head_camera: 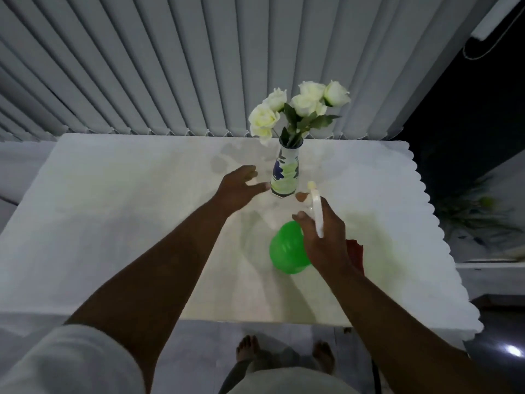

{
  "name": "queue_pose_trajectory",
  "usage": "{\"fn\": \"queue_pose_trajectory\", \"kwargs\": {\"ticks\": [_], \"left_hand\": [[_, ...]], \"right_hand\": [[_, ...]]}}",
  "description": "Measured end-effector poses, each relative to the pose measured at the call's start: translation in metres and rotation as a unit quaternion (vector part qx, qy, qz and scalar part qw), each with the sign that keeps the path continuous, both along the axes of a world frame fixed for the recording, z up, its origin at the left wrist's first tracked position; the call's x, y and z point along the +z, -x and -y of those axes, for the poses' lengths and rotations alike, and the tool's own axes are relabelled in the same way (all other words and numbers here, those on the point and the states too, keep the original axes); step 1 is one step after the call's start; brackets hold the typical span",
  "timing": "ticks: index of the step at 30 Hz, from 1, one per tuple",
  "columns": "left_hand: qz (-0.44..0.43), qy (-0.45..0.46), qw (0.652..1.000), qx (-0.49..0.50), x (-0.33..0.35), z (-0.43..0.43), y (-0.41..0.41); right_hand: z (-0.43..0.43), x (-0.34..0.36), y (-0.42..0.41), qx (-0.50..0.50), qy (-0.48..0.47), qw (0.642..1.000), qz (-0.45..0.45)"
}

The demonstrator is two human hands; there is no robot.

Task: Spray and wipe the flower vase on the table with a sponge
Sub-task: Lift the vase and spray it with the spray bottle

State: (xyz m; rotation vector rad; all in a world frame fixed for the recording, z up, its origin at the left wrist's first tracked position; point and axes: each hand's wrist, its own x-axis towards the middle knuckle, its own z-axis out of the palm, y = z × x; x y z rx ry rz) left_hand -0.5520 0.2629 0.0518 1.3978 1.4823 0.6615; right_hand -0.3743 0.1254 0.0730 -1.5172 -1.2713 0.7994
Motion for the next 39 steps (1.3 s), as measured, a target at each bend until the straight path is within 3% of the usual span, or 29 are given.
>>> {"fn": "queue_pose_trajectory", "kwargs": {"ticks": [9,15,18,26,35,39], "left_hand": [[0.079,0.005,0.995,-0.053,-0.007,-0.09,-0.078],[0.127,-0.037,0.991,-0.01,0.007,-0.084,-0.077],[0.111,-0.072,0.991,-0.009,0.035,-0.082,-0.067],[0.103,-0.126,0.986,-0.019,0.104,-0.055,-0.03],[0.089,-0.154,0.984,0.0,0.146,-0.016,-0.008],[0.114,-0.148,0.981,-0.06,0.163,-0.002,-0.001]], "right_hand": [[0.024,0.008,-0.078,-0.038,0.024,0.999,0.0],[0.02,0.013,-0.069,-0.03,0.044,0.998,-0.014],[0.009,0.018,-0.06,-0.016,0.051,0.998,-0.015],[-0.01,0.059,-0.022,0.017,-0.04,0.999,0.014],[0.037,0.041,-0.025,0.061,0.115,0.991,0.026],[0.034,0.039,-0.036,0.103,0.152,0.977,-0.106]]}}
